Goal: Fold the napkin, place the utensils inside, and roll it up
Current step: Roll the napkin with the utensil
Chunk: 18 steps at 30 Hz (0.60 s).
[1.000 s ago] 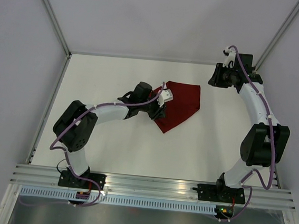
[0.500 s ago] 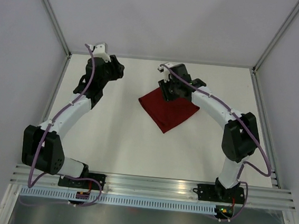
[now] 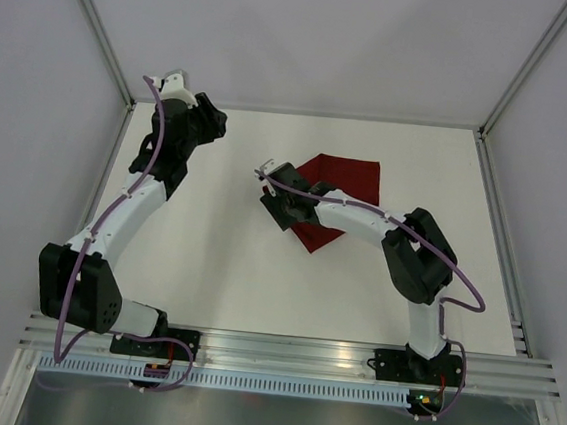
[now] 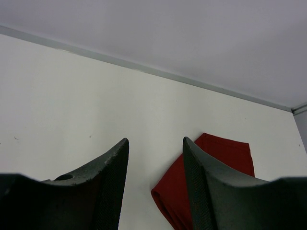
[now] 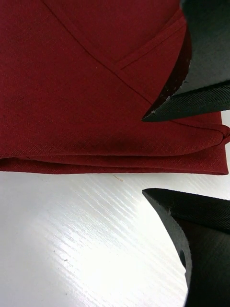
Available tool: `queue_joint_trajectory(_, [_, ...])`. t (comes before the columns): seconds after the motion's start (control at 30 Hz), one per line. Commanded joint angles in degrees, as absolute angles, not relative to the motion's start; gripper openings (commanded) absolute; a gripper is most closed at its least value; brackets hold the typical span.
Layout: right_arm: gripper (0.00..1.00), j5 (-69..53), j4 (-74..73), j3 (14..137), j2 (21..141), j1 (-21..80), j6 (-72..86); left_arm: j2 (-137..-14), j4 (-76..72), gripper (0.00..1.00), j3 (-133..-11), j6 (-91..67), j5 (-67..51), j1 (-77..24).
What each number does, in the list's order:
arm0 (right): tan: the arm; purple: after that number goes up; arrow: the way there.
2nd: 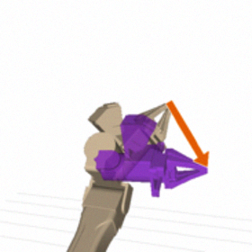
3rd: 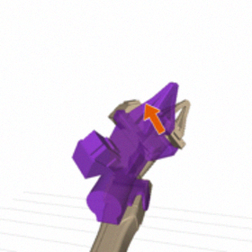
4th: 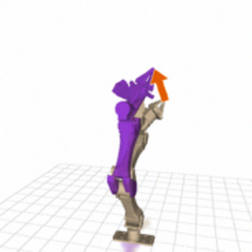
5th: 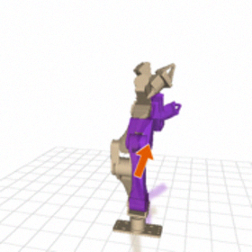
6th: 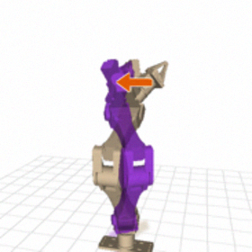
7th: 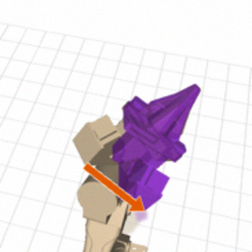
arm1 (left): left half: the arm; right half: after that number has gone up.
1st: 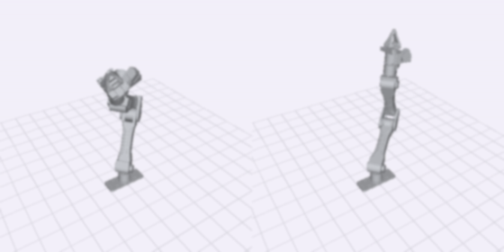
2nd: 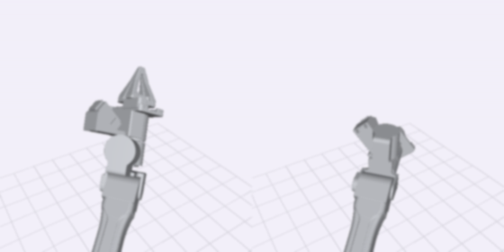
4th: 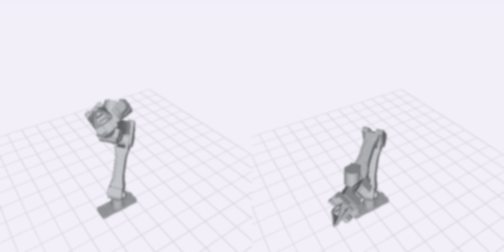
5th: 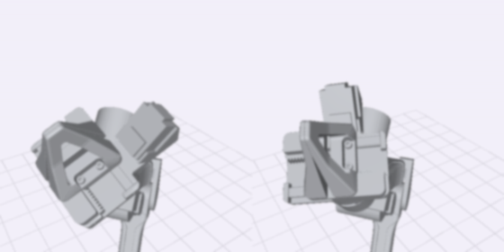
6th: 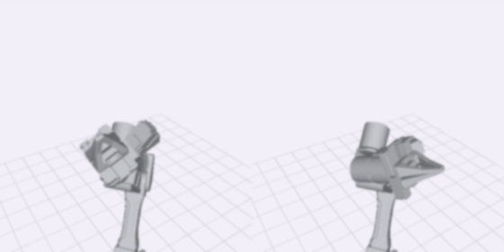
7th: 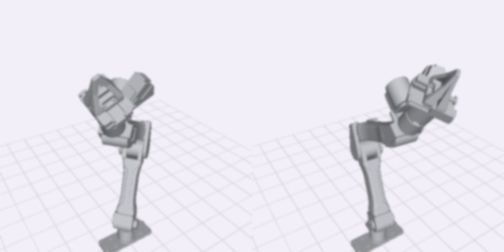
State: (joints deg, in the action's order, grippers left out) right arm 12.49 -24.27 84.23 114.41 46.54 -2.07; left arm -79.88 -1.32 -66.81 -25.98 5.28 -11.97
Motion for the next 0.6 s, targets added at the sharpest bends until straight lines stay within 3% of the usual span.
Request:
queue_joint_trajectory(0.0, [0.64, 19.6, -22.2, 84.2, 115.5, 48.3, -3.0, -79.3, -0.4, 0.54, -69.3, -27.9, 3.1, -11.3])
queue_joint_trajectory(0.3, [0.64, 24.4, -19.5, 83.1, 118.4, 51.2, -4.7, -80.8, -0.9, 0.54, -69.3, -27.9, 1.1, -10.5])
queue_joint_trajectory(0.57, [0.57, 29.1, -17.2, 82.3, 120.9, 51.6, -6.5, -81.9, -1.4, 0.53, -68.9, -27.8, 0.3, -10.1])
